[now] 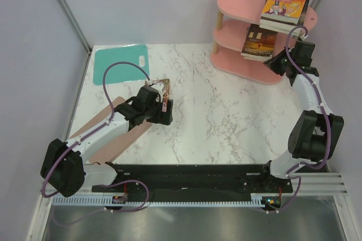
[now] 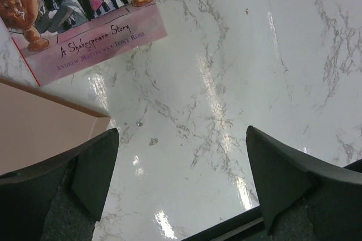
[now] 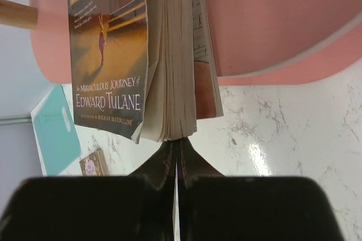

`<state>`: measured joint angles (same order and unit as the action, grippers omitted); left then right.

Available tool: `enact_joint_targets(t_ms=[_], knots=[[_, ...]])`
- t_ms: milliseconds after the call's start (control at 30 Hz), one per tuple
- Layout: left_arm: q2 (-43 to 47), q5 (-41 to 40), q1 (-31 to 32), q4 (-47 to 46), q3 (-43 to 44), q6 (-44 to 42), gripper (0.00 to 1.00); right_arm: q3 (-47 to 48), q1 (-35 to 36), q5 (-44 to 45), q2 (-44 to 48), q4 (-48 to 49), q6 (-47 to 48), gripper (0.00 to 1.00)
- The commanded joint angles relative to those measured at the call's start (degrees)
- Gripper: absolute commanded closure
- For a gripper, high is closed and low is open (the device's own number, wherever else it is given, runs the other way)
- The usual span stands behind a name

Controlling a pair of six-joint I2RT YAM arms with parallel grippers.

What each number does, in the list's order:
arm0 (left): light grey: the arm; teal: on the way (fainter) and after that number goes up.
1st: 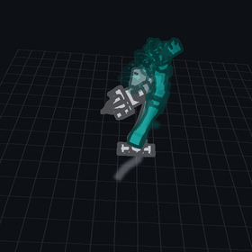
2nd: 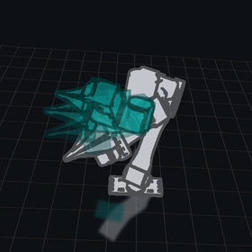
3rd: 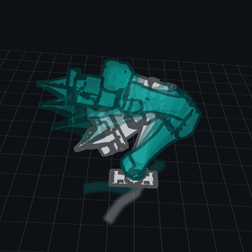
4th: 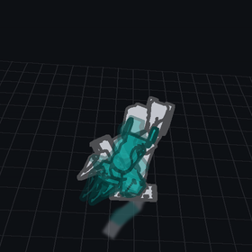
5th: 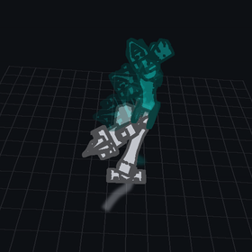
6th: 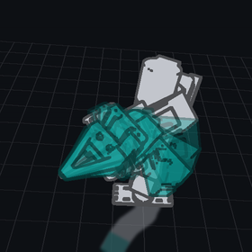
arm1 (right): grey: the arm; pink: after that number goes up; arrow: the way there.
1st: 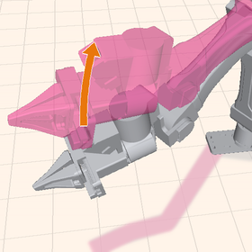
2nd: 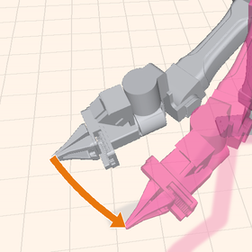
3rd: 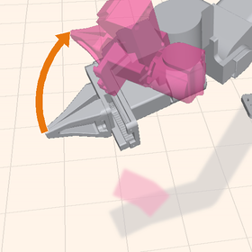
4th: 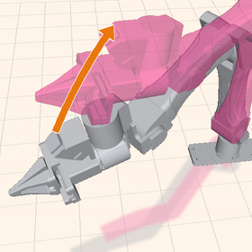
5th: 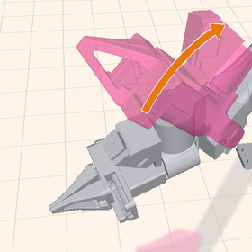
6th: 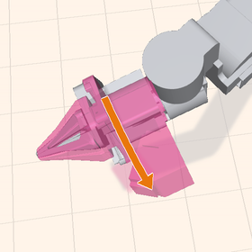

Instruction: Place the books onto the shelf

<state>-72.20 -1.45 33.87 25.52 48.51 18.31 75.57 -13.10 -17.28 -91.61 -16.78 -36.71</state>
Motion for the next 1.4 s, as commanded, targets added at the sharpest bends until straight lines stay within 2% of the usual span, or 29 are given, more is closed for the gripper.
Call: enact_joint_targets(t_ms=[0,200,567,667,700,800,900,967,1033,1067,1133,1167,1200,1233,1267,1367], knots=[[0.0,-1.1,0.1,0.1,1.0,-1.9,0.00,4.1,0.4,0.6,-1.8,2.4,-1.2,1.00],[0.0,-1.0,0.1,0.0,0.9,-1.9,0.00,3.2,0.7,0.1,-1.0,2.5,-1.2,1.00],[-2.9,-4.4,0.1,0.7,2.5,-0.3,0.00,-11.5,3.0,-3.1,12.1,2.9,0.1,0.98],[-6.6,-5.8,-0.6,1.8,5.4,0.6,0.00,-16.4,8.2,-0.3,16.5,3.5,0.1,0.84],[-7.4,-6.4,-1.0,2.4,7.2,0.9,0.00,-19.6,12.6,0.9,17.8,5.2,-0.1,0.76],[-10.5,-6.2,-3.7,3.4,10.8,1.0,0.00,-24.1,24.3,7.8,20.6,8.1,-1.9,0.64],[-12.7,-3.7,-8.2,3.7,13.8,1.2,0.00,-27.1,34.6,12.2,18.1,13.1,-3.8,0.52],[-14.4,-2.1,-11.5,3.6,15.9,1.5,0.00,-27.3,40.2,13.3,13.3,15.8,-5.5,0.49],[-15.9,0.3,-13.5,3.6,17.5,1.5,0.00,-26.4,42.9,13.6,7.2,20.5,-7.0,0.38],[-18.0,1.3,-15.4,3.5,19.0,1.5,0.00,-26.0,44.6,12.9,5.0,22.4,-7.4,0.28],[-20.2,4.5,-18.6,3.4,20.3,1.6,0.00,-24.2,45.3,9.6,-1.8,27.3,-9.8,0.26],[-22.2,7.0,-19.7,3.2,21.3,1.8,0.01,-22.9,45.6,8.4,-3.8,29.3,-10.6,0.22],[-23.1,8.6,-20.8,3.0,21.5,1.9,0.05,-22.5,45.7,6.1,-7.3,33.1,-11.8,0.17],[-23.9,10.4,-23.0,2.4,21.6,1.9,0.13,-22.1,45.8,5.2,-8.7,35.2,-12.9,0.11],[-25.1,13.9,-24.1,1.1,21.3,2.1,0.15,-21.7,46.0,4.4,-10.1,37.6,-15.3,0.02],[-26.8,20.2,-28.5,-1.2,20.1,2.7,0.15,-18.8,46.4,1.1,-15.6,44.4,-18.2,0.02]])
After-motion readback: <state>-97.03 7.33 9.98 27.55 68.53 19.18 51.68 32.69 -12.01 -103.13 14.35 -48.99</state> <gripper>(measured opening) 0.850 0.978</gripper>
